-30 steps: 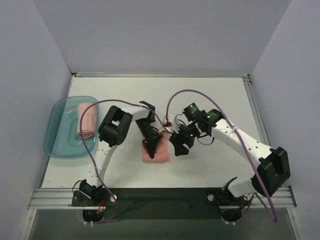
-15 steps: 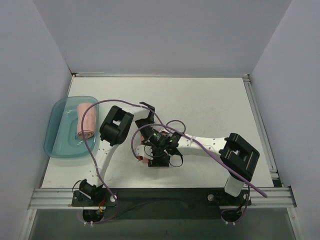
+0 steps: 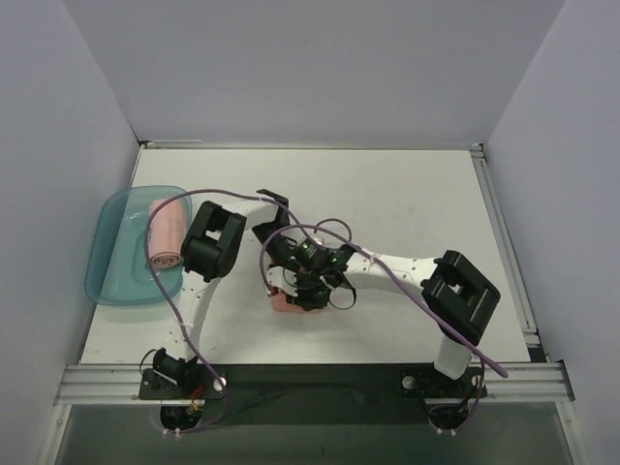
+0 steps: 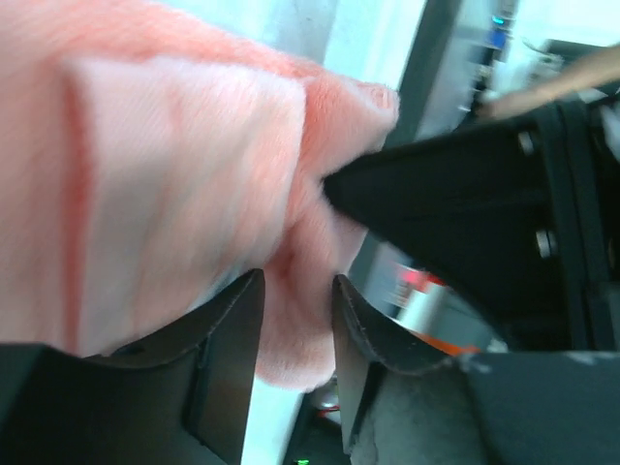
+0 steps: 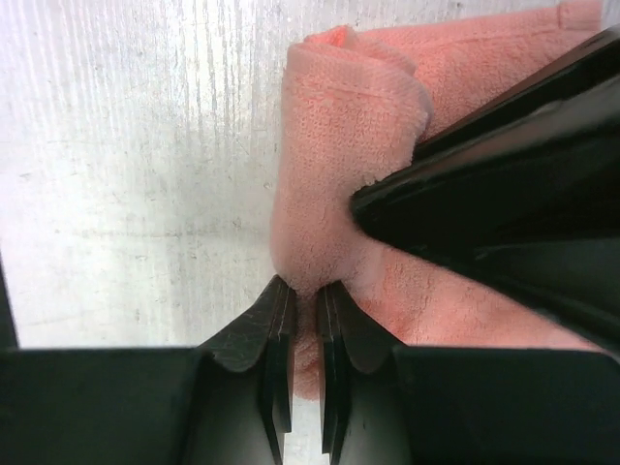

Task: Roll the towels
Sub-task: Roll the towel

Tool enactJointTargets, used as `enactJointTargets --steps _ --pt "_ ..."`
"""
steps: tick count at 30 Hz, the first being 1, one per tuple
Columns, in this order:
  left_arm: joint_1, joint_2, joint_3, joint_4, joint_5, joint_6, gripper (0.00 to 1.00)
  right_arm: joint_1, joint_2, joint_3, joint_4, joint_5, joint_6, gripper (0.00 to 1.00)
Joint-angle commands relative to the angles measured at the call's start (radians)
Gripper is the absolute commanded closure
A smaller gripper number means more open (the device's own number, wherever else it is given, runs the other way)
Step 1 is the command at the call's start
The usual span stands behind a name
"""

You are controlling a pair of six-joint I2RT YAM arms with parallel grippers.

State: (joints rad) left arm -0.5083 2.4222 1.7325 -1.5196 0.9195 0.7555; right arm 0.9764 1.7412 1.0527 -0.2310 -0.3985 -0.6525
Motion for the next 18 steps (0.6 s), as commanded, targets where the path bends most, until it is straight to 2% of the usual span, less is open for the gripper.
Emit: enactJointTargets --steps 1,5,8,13,15,17,18 --pt "0.085 -0.133 -0.005 0.194 -0.100 0.062 0.55 -0.013 0.072 0.009 -0.246 -0.177 0.059 1.00" --pt "0.218 -0.216 0.024 0.210 -0.125 0.039 0.47 -0.040 0.118 0.076 -0.330 -0.246 0.085 1.00" --pt "0.295 -0.271 0.085 0.205 -0.125 0.036 0.46 -0.079 0.139 0.107 -0.384 -0.321 0.106 1.00" --pt "0.487 -0.403 0.196 0.217 -0.091 0.018 0.46 -0.116 0.208 0.191 -0.476 -0.391 0.134 1.00" --pt "0.548 -0.507 0.190 0.307 -0.073 -0.037 0.46 -0.130 0.253 0.228 -0.525 -0.417 0.146 1.00" --pt "0.606 -0.592 0.150 0.387 -0.061 -0.102 0.41 -0.137 0.283 0.280 -0.556 -0.459 0.154 1.00" --pt "0.620 -0.682 0.094 0.474 -0.057 -0.123 0.38 -0.142 0.312 0.294 -0.589 -0.477 0.151 1.00"
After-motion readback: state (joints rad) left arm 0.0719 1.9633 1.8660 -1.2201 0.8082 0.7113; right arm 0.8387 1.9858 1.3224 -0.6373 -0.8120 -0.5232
